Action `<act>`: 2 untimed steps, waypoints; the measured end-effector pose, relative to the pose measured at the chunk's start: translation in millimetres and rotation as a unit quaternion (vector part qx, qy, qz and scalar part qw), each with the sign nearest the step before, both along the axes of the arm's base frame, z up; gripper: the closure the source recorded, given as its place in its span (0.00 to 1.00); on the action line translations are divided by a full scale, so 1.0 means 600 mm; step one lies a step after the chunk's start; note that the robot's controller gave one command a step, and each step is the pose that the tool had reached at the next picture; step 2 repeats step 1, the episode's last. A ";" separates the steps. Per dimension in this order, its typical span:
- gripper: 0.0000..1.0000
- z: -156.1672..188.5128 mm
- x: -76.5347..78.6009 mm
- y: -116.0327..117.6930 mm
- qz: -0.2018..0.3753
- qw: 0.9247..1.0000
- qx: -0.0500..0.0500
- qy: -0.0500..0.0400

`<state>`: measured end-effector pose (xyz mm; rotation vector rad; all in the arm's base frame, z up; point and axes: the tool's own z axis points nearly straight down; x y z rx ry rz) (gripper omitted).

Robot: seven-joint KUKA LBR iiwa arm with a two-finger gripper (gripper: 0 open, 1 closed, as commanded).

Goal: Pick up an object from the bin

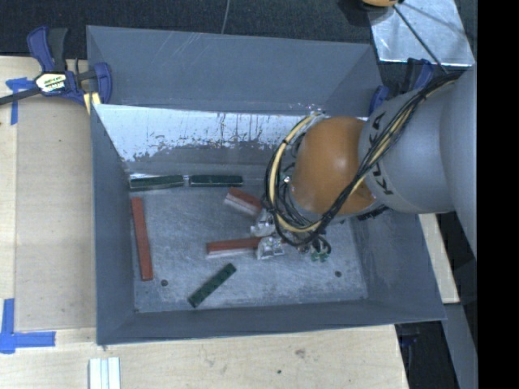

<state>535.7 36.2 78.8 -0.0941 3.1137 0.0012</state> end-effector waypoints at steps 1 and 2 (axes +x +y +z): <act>1.00 0.273 0.030 -0.007 -0.020 1.000 0.000 0.009; 1.00 0.273 0.030 -0.007 -0.020 1.000 0.000 0.009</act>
Offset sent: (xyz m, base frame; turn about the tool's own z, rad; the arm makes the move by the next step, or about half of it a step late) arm 0.0000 0.0000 0.0000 0.0000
